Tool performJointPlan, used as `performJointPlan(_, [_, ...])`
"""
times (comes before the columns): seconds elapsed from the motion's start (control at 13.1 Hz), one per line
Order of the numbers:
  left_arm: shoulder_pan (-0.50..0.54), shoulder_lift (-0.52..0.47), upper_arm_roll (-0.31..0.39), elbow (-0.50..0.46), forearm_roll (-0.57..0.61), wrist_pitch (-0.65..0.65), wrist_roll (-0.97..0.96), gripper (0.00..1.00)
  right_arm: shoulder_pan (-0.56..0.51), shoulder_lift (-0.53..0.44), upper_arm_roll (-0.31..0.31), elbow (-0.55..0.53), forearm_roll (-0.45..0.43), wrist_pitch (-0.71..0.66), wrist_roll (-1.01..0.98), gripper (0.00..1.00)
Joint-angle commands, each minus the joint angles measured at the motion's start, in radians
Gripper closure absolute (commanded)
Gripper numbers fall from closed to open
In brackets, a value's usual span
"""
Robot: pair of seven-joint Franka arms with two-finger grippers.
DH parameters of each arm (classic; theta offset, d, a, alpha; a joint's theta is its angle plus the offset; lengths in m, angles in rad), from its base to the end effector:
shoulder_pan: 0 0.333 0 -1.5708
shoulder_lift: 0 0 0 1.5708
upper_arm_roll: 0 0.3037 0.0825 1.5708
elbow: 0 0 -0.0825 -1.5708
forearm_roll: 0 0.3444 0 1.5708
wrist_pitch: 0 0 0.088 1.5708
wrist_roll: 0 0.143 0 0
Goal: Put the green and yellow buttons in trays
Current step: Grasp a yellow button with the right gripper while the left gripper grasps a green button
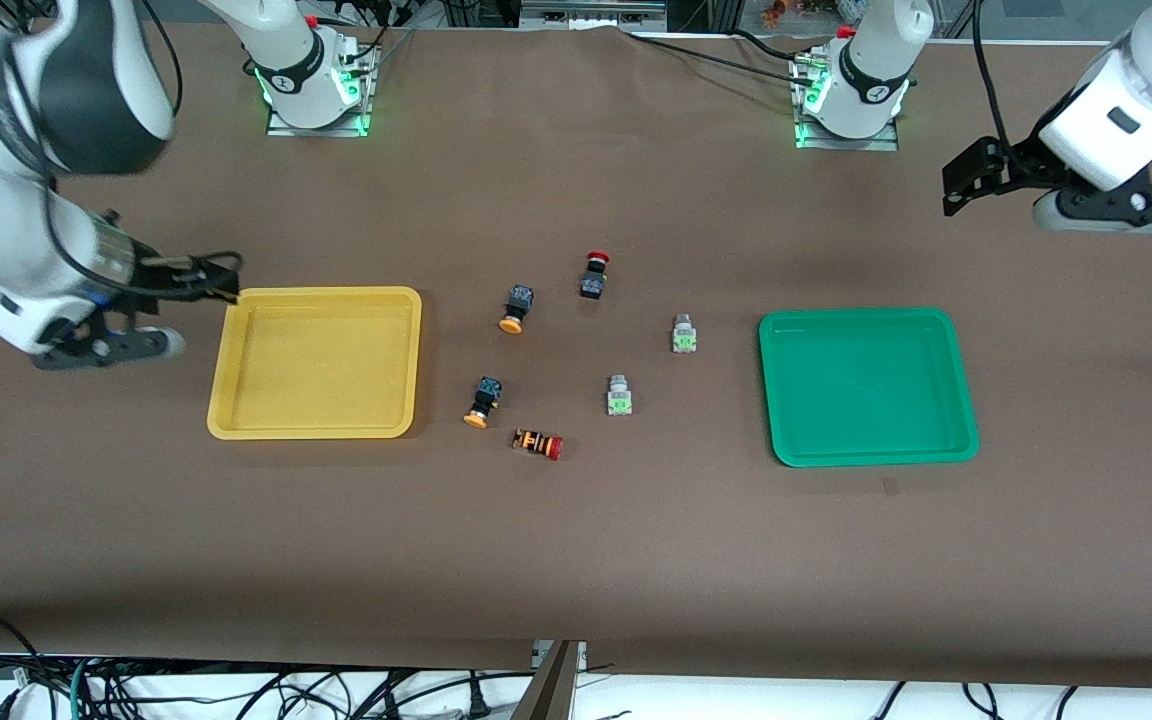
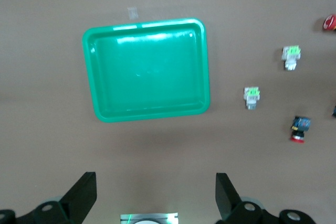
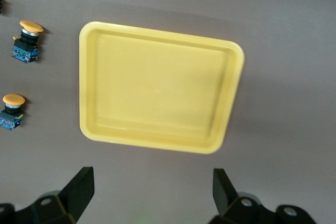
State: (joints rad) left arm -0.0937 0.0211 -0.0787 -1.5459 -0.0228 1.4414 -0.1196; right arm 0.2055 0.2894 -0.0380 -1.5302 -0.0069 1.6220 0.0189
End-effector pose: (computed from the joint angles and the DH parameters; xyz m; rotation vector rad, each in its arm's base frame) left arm 0.4944 -0.0892 0.5659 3.1282 -0.0851 -0.2001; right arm 0.5698 0.0975 0.4383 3.0821 0.2318 -0.3022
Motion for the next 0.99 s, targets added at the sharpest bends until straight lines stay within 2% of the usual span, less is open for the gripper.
performJointPlan(0.0, [-0.024, 0.136, -0.021, 0.021, -0.025, -0.012, 0.034, 0.0, 0.052, 0.104, 0.0, 0.018, 0.039, 0.102, 0.16, 0.0])
performJointPlan(0.15, [-0.095, 0.259, -0.056, 0.03, -0.022, 0.026, 0.025, 0.0, 0.121, 0.174, 0.0, 0.018, 0.058, 0.198, 0.269, 0.0])
performJointPlan(0.46, [-0.245, 0.44, -0.072, 0.013, -0.035, 0.328, -0.139, 0.0, 0.233, 0.299, 0.0, 0.015, 0.061, 0.378, 0.543, 0.0])
performJointPlan(0.61, [-0.291, 0.531, -0.072, -0.002, -0.037, 0.48, -0.152, 0.0, 0.278, 0.355, 0.0, 0.015, 0.061, 0.481, 0.663, 0.0])
performJointPlan(0.76, [-0.291, 0.534, -0.073, -0.104, -0.037, 0.568, -0.152, 0.0, 0.284, 0.398, 0.024, 0.015, 0.061, 0.556, 0.761, 0.0])
performJointPlan(0.91, [-0.294, 0.505, -0.084, -0.265, -0.037, 0.731, -0.178, 0.0, 0.285, 0.433, 0.05, 0.015, 0.061, 0.625, 0.849, 0.0])
